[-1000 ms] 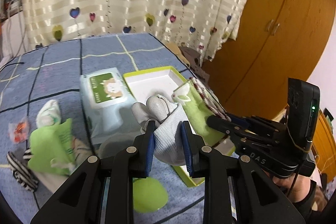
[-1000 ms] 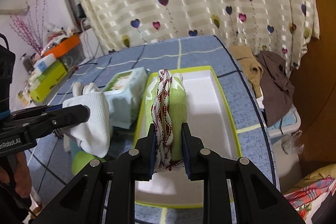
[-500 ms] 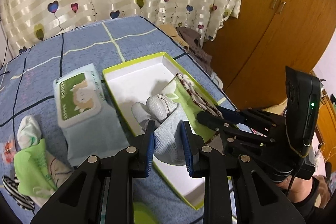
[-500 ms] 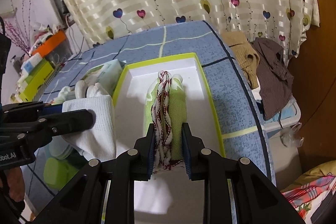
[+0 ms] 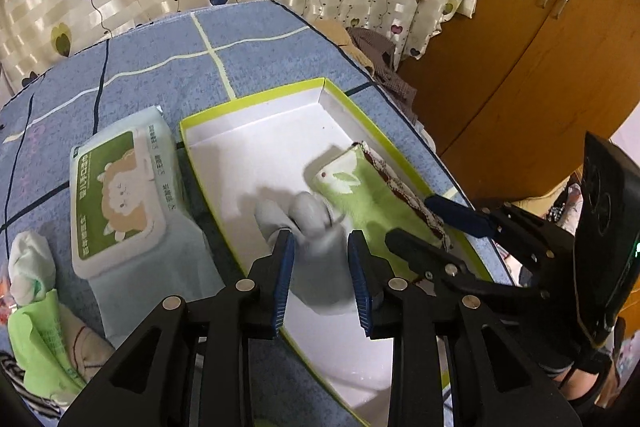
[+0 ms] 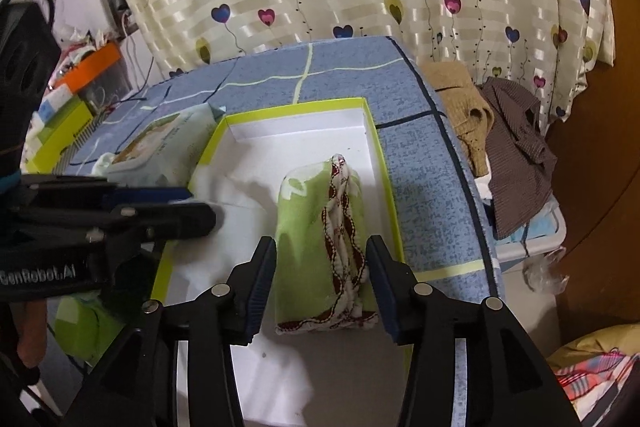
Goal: Organize soft objects
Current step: 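Lower both items into the white box and open both grippers, then move both grippers back toward the remaining pile of soft items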
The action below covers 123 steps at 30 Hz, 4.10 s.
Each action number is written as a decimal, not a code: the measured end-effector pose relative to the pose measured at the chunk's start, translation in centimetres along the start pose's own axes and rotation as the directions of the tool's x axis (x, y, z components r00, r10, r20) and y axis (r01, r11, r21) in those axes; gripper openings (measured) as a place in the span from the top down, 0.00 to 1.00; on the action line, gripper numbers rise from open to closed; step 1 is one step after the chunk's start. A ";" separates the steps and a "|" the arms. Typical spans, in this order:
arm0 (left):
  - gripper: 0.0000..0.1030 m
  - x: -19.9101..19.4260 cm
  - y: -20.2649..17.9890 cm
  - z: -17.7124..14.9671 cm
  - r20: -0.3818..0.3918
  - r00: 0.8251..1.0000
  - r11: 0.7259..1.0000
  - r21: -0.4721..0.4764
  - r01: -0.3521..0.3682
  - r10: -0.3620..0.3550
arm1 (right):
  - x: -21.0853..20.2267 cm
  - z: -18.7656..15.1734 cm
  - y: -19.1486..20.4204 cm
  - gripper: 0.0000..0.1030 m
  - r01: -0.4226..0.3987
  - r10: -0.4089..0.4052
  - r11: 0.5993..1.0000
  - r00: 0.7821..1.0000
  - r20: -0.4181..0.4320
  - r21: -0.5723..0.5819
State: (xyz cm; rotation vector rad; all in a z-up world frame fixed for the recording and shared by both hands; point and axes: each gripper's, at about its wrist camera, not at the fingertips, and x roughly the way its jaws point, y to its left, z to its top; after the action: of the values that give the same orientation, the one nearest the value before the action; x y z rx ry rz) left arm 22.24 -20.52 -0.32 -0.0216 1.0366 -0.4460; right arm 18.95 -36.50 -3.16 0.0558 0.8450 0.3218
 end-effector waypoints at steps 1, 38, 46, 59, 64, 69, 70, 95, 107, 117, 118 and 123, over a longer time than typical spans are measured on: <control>0.71 -0.1 0.1 0.1 0.007 1.000 1.000 -0.001 -0.002 0.002 | -0.1 -0.1 0.1 0.55 0.008 -0.008 1.000 1.000 0.001 -0.005; 0.71 -12.2 4.7 -8.9 0.220 0.975 0.991 -0.134 0.007 0.023 | -2.5 -8.0 7.9 0.49 -0.014 0.000 0.991 0.994 -0.107 -0.130; 0.71 -13.4 5.4 -10.7 0.240 0.970 0.990 -0.140 0.004 0.030 | -3.0 -8.5 9.3 0.48 -0.009 -0.008 0.988 0.994 -0.113 -0.152; 0.71 -15.6 6.7 -13.4 0.284 0.957 0.987 -0.162 -0.018 0.064 | -5.8 -8.2 10.4 0.48 0.015 -0.025 0.989 0.998 -0.062 -0.148; 0.71 -16.7 7.0 -14.3 0.308 0.949 0.986 -0.167 -0.021 0.072 | -8.1 -7.8 11.2 0.48 0.016 -0.018 0.988 1.000 -0.013 -0.151; 0.71 -17.7 7.6 -15.2 0.331 0.940 0.981 -0.193 -0.015 0.079 | -10.1 -7.3 12.7 0.48 0.009 -0.004 0.986 1.000 0.029 -0.169; 0.71 -17.9 7.8 -15.4 0.334 0.939 0.980 -0.197 -0.009 0.076 | -10.3 -7.3 12.9 0.48 0.008 -0.002 0.985 0.999 0.034 -0.171; 0.71 -18.4 11.0 -17.6 0.324 0.940 0.966 -0.256 -0.023 0.108 | -11.5 -6.3 16.7 0.48 -0.022 0.038 0.973 0.997 0.066 -0.230; 0.71 -18.3 13.3 -18.1 0.315 0.940 0.951 -0.307 -0.031 0.132 | -11.0 -5.3 18.8 0.48 -0.062 0.083 0.959 0.994 0.066 -0.278; 0.71 -18.2 15.9 -18.9 0.305 0.939 0.933 -0.357 -0.044 0.161 | -8.7 -4.9 22.8 0.48 -0.117 0.132 0.924 0.991 0.016 -0.365; 0.71 -18.1 16.1 -19.0 0.304 0.939 0.931 -0.362 -0.045 0.164 | -8.3 -4.8 23.3 0.48 -0.123 0.135 0.919 0.991 0.007 -0.376; 0.71 -18.2 17.8 -19.4 0.300 0.934 0.917 -0.395 -0.064 0.195 | -6.6 -4.8 24.7 0.49 -0.127 0.129 0.906 0.991 -0.022 -0.404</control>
State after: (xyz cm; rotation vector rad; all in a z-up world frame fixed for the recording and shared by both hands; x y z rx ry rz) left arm 4.44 6.06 0.62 -0.3621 0.7679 -0.1045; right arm 4.97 -15.43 2.76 -0.2766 0.7564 0.6161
